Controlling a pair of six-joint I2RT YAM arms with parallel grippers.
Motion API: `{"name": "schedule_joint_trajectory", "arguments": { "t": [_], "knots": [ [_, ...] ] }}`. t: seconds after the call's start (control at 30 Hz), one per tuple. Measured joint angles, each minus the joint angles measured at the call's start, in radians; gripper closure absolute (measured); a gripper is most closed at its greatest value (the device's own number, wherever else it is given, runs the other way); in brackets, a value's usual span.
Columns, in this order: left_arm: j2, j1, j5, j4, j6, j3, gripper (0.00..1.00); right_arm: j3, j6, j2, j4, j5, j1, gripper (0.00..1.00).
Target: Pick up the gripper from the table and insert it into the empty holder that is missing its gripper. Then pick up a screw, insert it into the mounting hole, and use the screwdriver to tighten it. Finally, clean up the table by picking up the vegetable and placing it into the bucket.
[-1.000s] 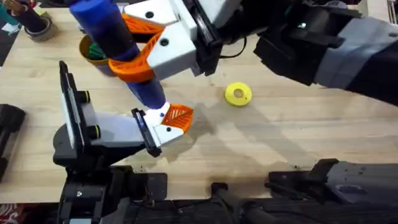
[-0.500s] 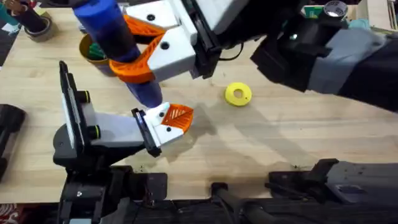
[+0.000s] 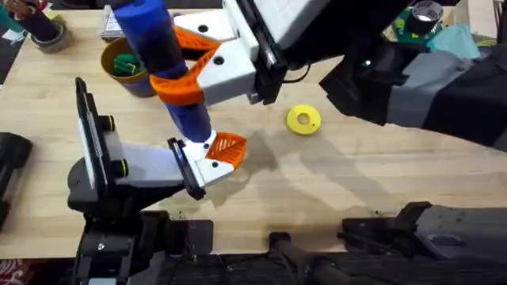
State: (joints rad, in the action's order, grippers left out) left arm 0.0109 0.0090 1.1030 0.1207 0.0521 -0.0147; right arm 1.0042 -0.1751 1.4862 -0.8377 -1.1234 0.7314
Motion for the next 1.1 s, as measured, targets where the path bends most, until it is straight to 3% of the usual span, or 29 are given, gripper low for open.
{"name": "schedule_joint_trajectory", "arguments": {
  "t": [1.1],
  "knots": [
    [0.000,0.000,0.000,0.000,0.000,0.000,0.987,0.000,0.016,0.000,0.019,-0.023,0.006,0.976]
  ]
}}
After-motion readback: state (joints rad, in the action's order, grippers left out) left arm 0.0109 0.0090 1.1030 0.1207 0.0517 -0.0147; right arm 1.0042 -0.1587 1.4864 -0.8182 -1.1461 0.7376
